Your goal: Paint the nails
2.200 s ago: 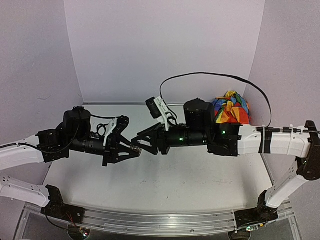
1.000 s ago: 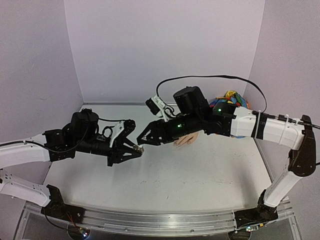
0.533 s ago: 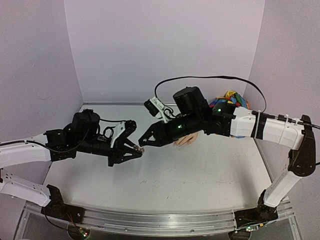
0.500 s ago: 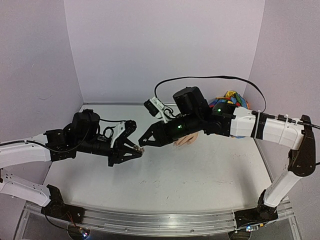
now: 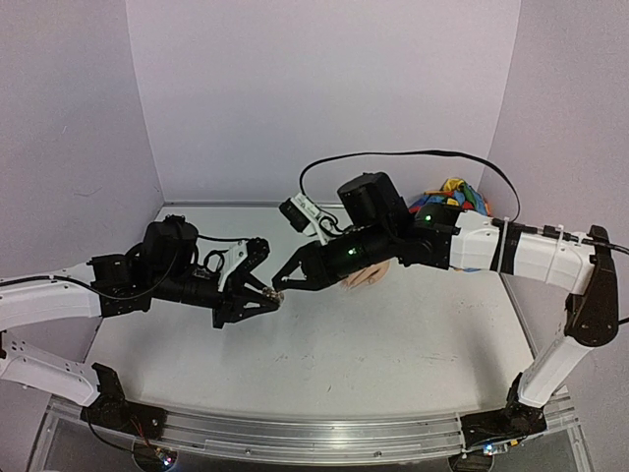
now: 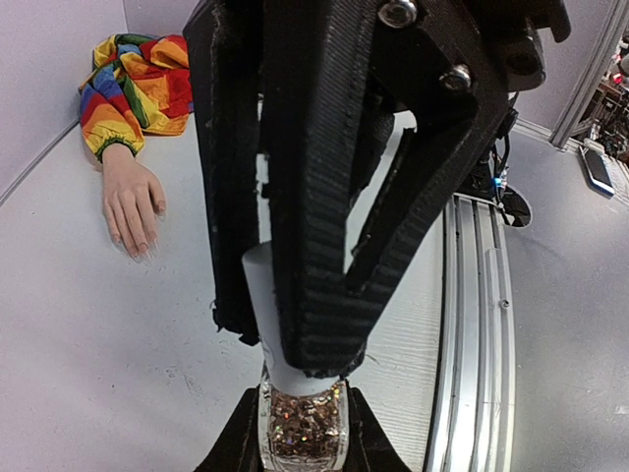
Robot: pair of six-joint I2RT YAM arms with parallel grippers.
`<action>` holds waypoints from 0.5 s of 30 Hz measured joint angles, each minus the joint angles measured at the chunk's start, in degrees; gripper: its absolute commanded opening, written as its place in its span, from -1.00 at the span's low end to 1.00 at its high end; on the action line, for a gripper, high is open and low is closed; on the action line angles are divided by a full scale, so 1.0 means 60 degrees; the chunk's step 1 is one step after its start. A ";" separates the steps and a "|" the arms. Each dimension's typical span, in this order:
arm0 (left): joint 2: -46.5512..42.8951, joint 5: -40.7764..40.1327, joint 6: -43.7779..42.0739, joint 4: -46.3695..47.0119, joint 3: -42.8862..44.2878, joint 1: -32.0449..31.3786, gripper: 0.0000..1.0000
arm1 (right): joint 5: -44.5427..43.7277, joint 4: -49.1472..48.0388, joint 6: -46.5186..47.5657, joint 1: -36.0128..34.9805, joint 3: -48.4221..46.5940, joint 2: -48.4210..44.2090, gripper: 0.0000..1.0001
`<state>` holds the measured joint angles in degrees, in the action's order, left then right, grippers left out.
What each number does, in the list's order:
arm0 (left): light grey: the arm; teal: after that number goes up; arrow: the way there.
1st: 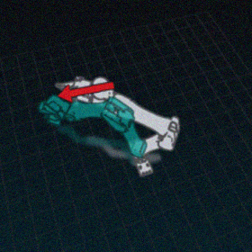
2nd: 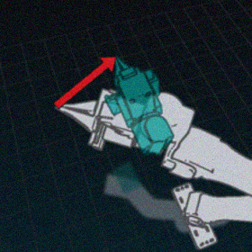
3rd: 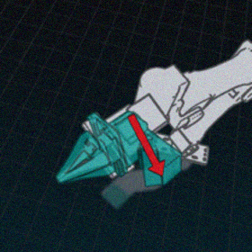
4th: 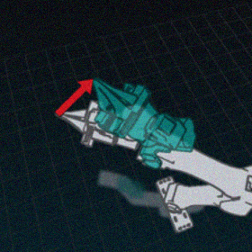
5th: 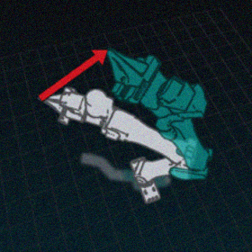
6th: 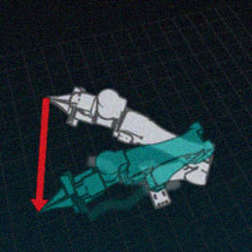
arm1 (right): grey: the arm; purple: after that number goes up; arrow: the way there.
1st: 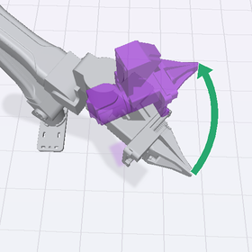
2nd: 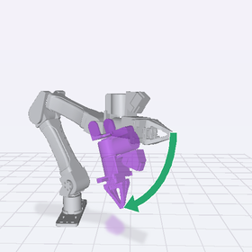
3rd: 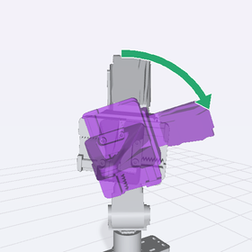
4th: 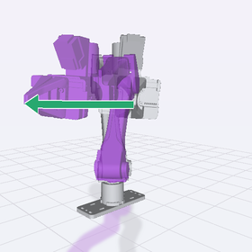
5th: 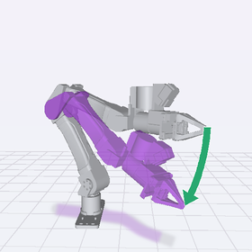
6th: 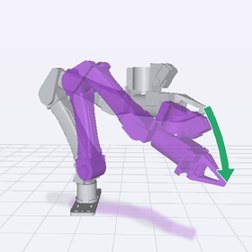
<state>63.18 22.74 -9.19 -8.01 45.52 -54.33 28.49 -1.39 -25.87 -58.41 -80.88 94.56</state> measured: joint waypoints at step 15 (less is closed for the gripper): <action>0.0251 0.0244 0.0000 -0.0007 0.0015 0.0000 -1.00 | -0.0160 -0.0200 0.0546 -0.0025 0.0459 -0.0208 -1.00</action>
<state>64.69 24.21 -9.19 -8.05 45.60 -54.33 27.53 -2.59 -22.59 -58.57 -78.13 93.32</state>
